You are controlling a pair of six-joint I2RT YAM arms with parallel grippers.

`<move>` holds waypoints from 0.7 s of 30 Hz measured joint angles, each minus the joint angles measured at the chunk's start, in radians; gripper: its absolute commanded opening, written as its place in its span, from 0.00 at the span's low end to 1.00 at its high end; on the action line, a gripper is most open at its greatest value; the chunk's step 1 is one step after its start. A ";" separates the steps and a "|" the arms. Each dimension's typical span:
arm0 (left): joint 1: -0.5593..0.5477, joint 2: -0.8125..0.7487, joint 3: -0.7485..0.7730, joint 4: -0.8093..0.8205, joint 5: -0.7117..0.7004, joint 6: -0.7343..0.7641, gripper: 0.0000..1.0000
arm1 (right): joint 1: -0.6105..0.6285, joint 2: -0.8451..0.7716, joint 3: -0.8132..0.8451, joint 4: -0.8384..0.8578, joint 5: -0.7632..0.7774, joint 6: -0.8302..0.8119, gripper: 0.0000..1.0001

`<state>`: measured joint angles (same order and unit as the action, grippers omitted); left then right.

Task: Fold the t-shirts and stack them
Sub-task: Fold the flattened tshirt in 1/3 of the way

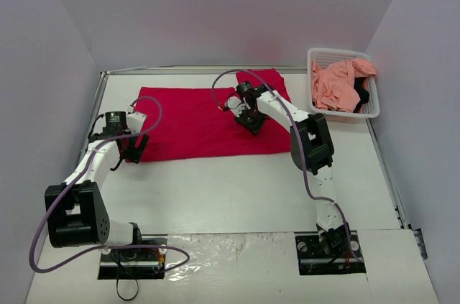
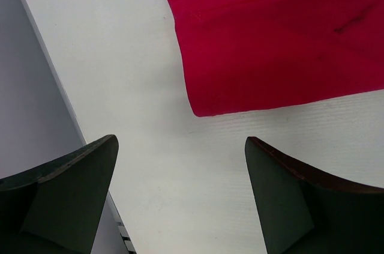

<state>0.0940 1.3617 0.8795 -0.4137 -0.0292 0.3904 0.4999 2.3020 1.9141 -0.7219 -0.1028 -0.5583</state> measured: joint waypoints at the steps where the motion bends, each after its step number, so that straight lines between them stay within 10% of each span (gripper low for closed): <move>1: 0.000 0.000 -0.003 0.001 0.000 0.000 0.86 | 0.000 0.000 -0.004 0.000 -0.001 -0.002 0.09; 21: 0.000 0.006 -0.012 0.001 0.006 -0.002 0.86 | 0.000 0.003 0.016 -0.014 0.003 -0.008 0.00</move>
<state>0.0940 1.3678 0.8677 -0.4129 -0.0227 0.3889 0.5003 2.3047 1.9305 -0.7364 -0.0994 -0.5659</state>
